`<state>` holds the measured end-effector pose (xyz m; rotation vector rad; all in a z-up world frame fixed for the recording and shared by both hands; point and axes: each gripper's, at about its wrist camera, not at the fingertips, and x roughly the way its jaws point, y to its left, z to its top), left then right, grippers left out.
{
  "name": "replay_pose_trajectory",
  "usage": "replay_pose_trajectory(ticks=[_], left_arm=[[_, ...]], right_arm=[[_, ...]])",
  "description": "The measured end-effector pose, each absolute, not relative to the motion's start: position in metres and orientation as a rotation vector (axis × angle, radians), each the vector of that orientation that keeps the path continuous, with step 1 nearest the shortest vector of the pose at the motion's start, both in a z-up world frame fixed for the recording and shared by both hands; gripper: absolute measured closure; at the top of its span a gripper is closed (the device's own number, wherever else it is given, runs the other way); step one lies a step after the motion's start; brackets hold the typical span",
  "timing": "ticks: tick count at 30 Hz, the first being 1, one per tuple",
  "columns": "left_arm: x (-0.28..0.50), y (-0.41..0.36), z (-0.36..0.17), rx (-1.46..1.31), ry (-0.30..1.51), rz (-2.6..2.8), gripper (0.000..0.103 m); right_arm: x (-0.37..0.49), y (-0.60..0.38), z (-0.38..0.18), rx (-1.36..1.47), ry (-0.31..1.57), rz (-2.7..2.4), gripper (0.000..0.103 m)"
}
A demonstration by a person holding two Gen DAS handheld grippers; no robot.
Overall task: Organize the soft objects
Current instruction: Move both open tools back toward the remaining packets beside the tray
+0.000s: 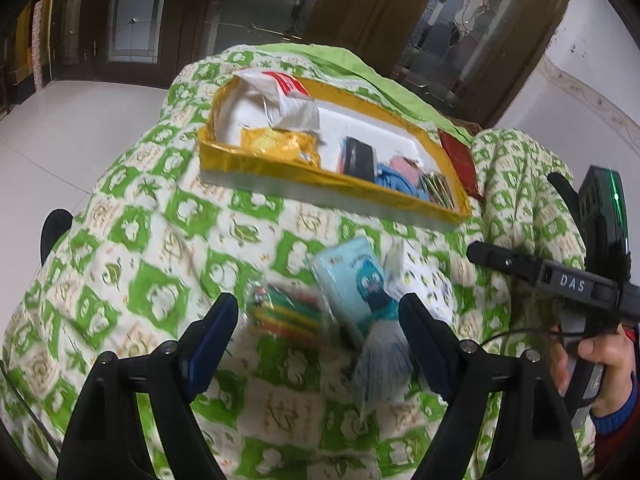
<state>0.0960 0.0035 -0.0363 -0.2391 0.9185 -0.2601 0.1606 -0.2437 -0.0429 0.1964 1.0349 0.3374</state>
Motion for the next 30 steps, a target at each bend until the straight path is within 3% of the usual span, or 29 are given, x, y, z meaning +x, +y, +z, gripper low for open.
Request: replay_pose_trajectory(ticks=[30], left_arm=[[0.074,-0.024,-0.056,-0.176,0.97,-0.322,0.021]], right_arm=[[0.145,-0.225,-0.054,0.119,1.071,0.396,0.023]])
